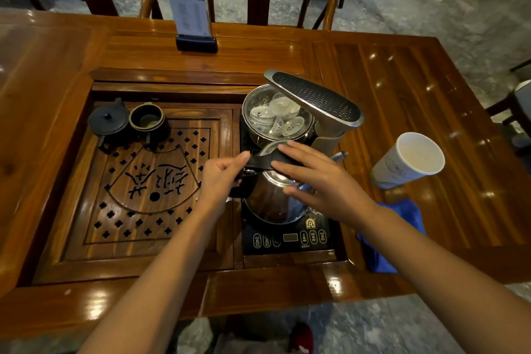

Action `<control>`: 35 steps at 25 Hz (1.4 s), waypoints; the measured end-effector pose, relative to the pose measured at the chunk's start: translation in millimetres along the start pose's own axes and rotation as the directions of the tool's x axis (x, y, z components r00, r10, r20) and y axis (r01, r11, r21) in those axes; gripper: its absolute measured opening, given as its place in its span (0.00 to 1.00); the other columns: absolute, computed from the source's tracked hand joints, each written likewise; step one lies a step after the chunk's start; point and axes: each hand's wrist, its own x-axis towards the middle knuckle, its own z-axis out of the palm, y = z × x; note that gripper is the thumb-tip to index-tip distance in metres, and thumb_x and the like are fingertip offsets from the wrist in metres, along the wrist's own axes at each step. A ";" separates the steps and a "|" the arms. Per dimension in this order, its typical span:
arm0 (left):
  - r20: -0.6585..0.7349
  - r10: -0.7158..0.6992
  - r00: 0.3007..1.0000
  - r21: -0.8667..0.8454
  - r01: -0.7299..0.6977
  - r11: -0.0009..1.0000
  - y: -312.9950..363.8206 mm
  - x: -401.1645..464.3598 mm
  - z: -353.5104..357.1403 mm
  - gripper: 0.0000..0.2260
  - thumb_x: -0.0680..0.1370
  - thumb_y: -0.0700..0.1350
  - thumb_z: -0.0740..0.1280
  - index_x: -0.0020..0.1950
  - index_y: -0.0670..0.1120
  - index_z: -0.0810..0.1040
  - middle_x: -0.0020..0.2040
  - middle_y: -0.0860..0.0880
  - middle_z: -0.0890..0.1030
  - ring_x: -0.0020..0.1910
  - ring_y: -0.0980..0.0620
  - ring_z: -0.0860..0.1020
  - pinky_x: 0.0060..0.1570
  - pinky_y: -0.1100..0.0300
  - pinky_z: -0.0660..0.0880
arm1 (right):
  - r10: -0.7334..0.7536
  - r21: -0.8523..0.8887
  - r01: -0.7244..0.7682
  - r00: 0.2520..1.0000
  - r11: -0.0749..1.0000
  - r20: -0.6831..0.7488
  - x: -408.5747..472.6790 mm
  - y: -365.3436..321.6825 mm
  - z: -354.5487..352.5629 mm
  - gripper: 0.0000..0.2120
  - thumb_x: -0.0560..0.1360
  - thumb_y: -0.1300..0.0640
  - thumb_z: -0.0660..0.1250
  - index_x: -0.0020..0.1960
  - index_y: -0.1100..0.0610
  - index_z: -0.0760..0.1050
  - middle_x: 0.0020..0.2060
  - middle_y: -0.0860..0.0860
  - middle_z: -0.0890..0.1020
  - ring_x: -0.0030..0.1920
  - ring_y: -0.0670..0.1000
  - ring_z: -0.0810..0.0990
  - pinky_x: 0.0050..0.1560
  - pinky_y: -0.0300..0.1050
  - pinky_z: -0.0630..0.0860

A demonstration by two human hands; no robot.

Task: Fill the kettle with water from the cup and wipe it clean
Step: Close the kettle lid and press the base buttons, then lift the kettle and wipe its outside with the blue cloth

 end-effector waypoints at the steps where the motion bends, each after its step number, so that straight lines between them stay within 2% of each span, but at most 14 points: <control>1: -0.027 0.015 1.000 -0.024 -0.016 1.000 13.1 -8.5 -3.6 0.24 0.64 0.61 0.67 0.29 0.38 0.77 0.32 0.39 0.77 0.34 0.46 0.74 0.35 0.58 0.71 | -0.020 -0.014 0.020 1.000 1.000 -0.003 3.1 -9.8 -11.5 0.23 0.73 0.53 0.67 0.67 0.54 0.70 0.69 0.55 0.69 0.72 0.55 0.62 0.66 0.59 0.66; 4: -0.069 0.089 0.994 -0.021 -0.091 0.996 56.9 -41.6 -12.6 0.36 0.63 0.63 0.66 0.36 0.26 0.73 0.36 0.34 0.75 0.37 0.44 0.71 0.36 0.57 0.66 | -0.097 -0.047 0.096 0.995 0.994 -0.006 11.2 -42.6 -54.1 0.22 0.73 0.52 0.68 0.66 0.54 0.72 0.68 0.56 0.71 0.70 0.55 0.65 0.66 0.57 0.67; 9: -0.143 0.124 0.982 0.057 -0.117 0.992 123.7 -114.0 -20.3 0.28 0.64 0.61 0.68 0.29 0.33 0.74 0.32 0.37 0.74 0.29 0.47 0.70 0.31 0.60 0.67 | -0.223 -0.067 0.225 0.974 0.972 0.039 3.3 -99.1 -114.8 0.22 0.74 0.46 0.61 0.66 0.52 0.71 0.67 0.54 0.72 0.68 0.53 0.68 0.66 0.54 0.67; 11: -0.185 0.130 0.974 0.030 -0.126 0.992 140.0 -138.5 -18.2 0.30 0.64 0.60 0.71 0.36 0.30 0.76 0.34 0.38 0.76 0.32 0.47 0.73 0.33 0.61 0.70 | -0.256 -0.055 0.259 0.965 0.964 0.049 -1.3 -119.1 -137.0 0.22 0.74 0.45 0.61 0.66 0.52 0.72 0.67 0.53 0.72 0.67 0.52 0.69 0.65 0.54 0.69; 14: -0.228 0.112 0.967 -0.049 -0.126 0.991 154.5 -168.2 -9.8 0.24 0.67 0.56 0.67 0.38 0.33 0.77 0.29 0.47 0.78 0.28 0.57 0.77 0.29 0.68 0.71 | -0.322 -0.074 0.327 0.944 0.942 0.070 -10.8 -137.5 -162.6 0.23 0.73 0.43 0.61 0.65 0.51 0.73 0.65 0.52 0.74 0.65 0.51 0.70 0.62 0.48 0.68; 15: -0.249 0.120 0.961 -0.045 -0.135 0.990 156.4 -175.2 -5.3 0.25 0.66 0.57 0.66 0.38 0.33 0.77 0.28 0.49 0.79 0.28 0.58 0.77 0.29 0.68 0.72 | -0.343 -0.097 0.349 0.936 0.932 0.079 -13.9 -139.7 -168.4 0.23 0.73 0.43 0.61 0.65 0.50 0.73 0.65 0.51 0.74 0.64 0.51 0.70 0.61 0.46 0.68; 17: -0.287 0.130 0.949 -0.023 -0.142 0.990 155.6 -187.5 7.7 0.31 0.62 0.62 0.65 0.39 0.31 0.77 0.31 0.45 0.79 0.30 0.55 0.76 0.32 0.65 0.72 | -0.381 -0.152 0.392 0.920 0.907 0.096 -24.5 -137.9 -175.2 0.23 0.73 0.43 0.60 0.65 0.50 0.72 0.65 0.51 0.74 0.64 0.51 0.70 0.59 0.45 0.68; 22: -0.381 0.103 0.919 -0.035 -0.126 0.991 141.5 -200.1 46.7 0.27 0.66 0.61 0.70 0.36 0.34 0.77 0.33 0.43 0.77 0.30 0.55 0.74 0.32 0.64 0.70 | -0.443 -0.263 0.458 0.889 0.849 0.117 -59.2 -113.2 -170.0 0.22 0.77 0.48 0.58 0.69 0.54 0.67 0.68 0.56 0.70 0.68 0.56 0.67 0.63 0.56 0.69; 25: -0.421 0.058 0.905 -0.079 -0.100 0.992 131.2 -202.2 67.2 0.20 0.65 0.58 0.70 0.34 0.39 0.77 0.29 0.48 0.77 0.28 0.57 0.74 0.29 0.66 0.69 | -0.404 -0.289 0.412 0.910 0.864 0.088 -77.9 -101.7 -163.4 0.21 0.78 0.49 0.56 0.69 0.53 0.66 0.70 0.56 0.68 0.70 0.55 0.64 0.66 0.60 0.63; 28: -0.443 0.061 0.894 -0.067 -0.100 0.993 122.1 -205.2 86.1 0.27 0.62 0.61 0.67 0.36 0.35 0.77 0.29 0.47 0.76 0.26 0.57 0.72 0.27 0.68 0.68 | -0.401 -0.225 0.396 0.916 0.890 0.023 -97.1 -90.3 -171.4 0.21 0.78 0.49 0.56 0.69 0.53 0.66 0.69 0.54 0.69 0.69 0.53 0.65 0.69 0.57 0.57; 30: -0.465 0.050 0.884 -0.069 -0.092 0.993 117.1 -208.3 93.5 0.29 0.61 0.62 0.66 0.37 0.34 0.77 0.28 0.46 0.73 0.25 0.57 0.69 0.26 0.68 0.66 | -0.367 -0.073 0.361 0.919 0.930 -0.143 -113.7 -78.5 -177.5 0.19 0.78 0.51 0.58 0.66 0.56 0.70 0.64 0.54 0.74 0.65 0.52 0.70 0.67 0.53 0.61; 32: -0.480 0.019 0.877 -0.091 -0.071 0.993 114.7 -211.6 97.5 0.25 0.60 0.63 0.66 0.33 0.39 0.78 0.24 0.51 0.74 0.23 0.59 0.69 0.24 0.70 0.65 | -0.239 0.072 0.278 0.911 0.958 -0.336 -138.5 -51.9 -171.0 0.15 0.78 0.54 0.58 0.60 0.59 0.75 0.57 0.54 0.79 0.58 0.50 0.75 0.60 0.48 0.69; 34: -0.496 0.006 0.868 -0.103 -0.066 0.992 114.3 -216.2 98.7 0.20 0.59 0.63 0.66 0.31 0.45 0.79 0.24 0.54 0.77 0.25 0.60 0.72 0.26 0.70 0.67 | -0.070 0.095 0.117 0.913 0.989 -0.401 -165.9 -13.6 -149.6 0.14 0.77 0.56 0.59 0.56 0.60 0.77 0.52 0.54 0.80 0.54 0.49 0.75 0.54 0.48 0.74; 35: -0.511 0.005 0.859 -0.107 -0.070 0.992 114.5 -218.5 98.2 0.19 0.59 0.63 0.66 0.30 0.47 0.80 0.25 0.54 0.78 0.26 0.60 0.73 0.28 0.69 0.68 | 0.001 0.067 0.026 0.931 0.997 -0.366 -178.7 8.0 -133.8 0.14 0.76 0.55 0.59 0.56 0.60 0.78 0.51 0.55 0.80 0.53 0.50 0.75 0.52 0.50 0.75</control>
